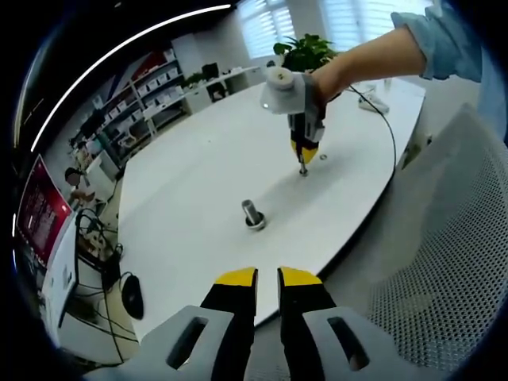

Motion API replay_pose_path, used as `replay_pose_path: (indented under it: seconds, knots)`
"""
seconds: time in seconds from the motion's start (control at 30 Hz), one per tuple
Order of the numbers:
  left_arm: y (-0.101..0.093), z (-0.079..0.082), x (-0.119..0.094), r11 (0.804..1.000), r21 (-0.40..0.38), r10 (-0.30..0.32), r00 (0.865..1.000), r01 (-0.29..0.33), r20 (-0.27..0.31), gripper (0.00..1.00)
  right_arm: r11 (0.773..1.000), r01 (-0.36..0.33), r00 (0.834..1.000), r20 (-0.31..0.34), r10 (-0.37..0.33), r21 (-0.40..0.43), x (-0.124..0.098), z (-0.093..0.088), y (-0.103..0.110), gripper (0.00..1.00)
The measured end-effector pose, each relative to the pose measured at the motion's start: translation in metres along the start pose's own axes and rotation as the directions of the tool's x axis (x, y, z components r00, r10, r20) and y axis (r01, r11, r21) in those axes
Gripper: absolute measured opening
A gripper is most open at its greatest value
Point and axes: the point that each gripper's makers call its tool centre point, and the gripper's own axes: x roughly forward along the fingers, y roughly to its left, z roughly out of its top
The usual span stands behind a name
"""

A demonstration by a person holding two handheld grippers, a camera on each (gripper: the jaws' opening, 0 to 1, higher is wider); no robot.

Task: Place the washer onto the threaded stud by aligning its center hole with the stud, sliding it down to the base, and recovering from edge contact or off-axis alignment until the washer reaches the visible bottom stop.

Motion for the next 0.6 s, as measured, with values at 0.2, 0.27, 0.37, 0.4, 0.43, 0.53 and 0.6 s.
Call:
replay_pose_path:
  seconds: [0.2,0.27,0.37,0.4,0.43,0.53,0.6]
  knots:
    - [0.0,0.0,0.0,1.0,-0.003,0.001,1.0,-0.001,0.0,0.07,1.0,-0.002,1.0,-0.01,0.001,-0.003,0.006,-0.001,-0.001,0.13]
    - [0.0,0.0,0.0,1.0,-0.004,0.001,1.0,-0.001,0.001,0.07,1.0,-0.002,1.0,-0.015,0.002,-0.004,0.01,-0.001,-0.001,0.13]
    - [0.0,-0.001,0.0,1.0,-0.003,-0.001,1.0,0.001,-0.002,0.07,1.0,-0.003,1.0,-0.022,0.003,-0.005,0.014,-0.003,-0.002,0.13]
    - [0.0,-0.001,0.0,1.0,-0.002,-0.001,1.0,0.001,-0.003,0.07,1.0,-0.003,1.0,-0.025,0.002,-0.007,0.016,-0.003,-0.001,0.13]
    - [0.0,-0.001,0.0,1.0,-0.003,-0.002,1.0,0.002,-0.003,0.07,1.0,-0.003,1.0,-0.026,0.003,-0.009,0.017,-0.004,-0.001,0.13]
    - [-0.001,-0.001,0.0,1.0,-0.003,-0.004,1.0,0.004,-0.005,0.07,1.0,-0.003,1.0,-0.029,0.003,-0.009,0.019,-0.004,-0.001,0.13]
    - [-0.001,-0.001,0.0,1.0,-0.003,-0.005,1.0,0.005,-0.007,0.07,1.0,-0.004,0.999,-0.032,0.004,-0.008,0.022,-0.005,-0.002,0.13]
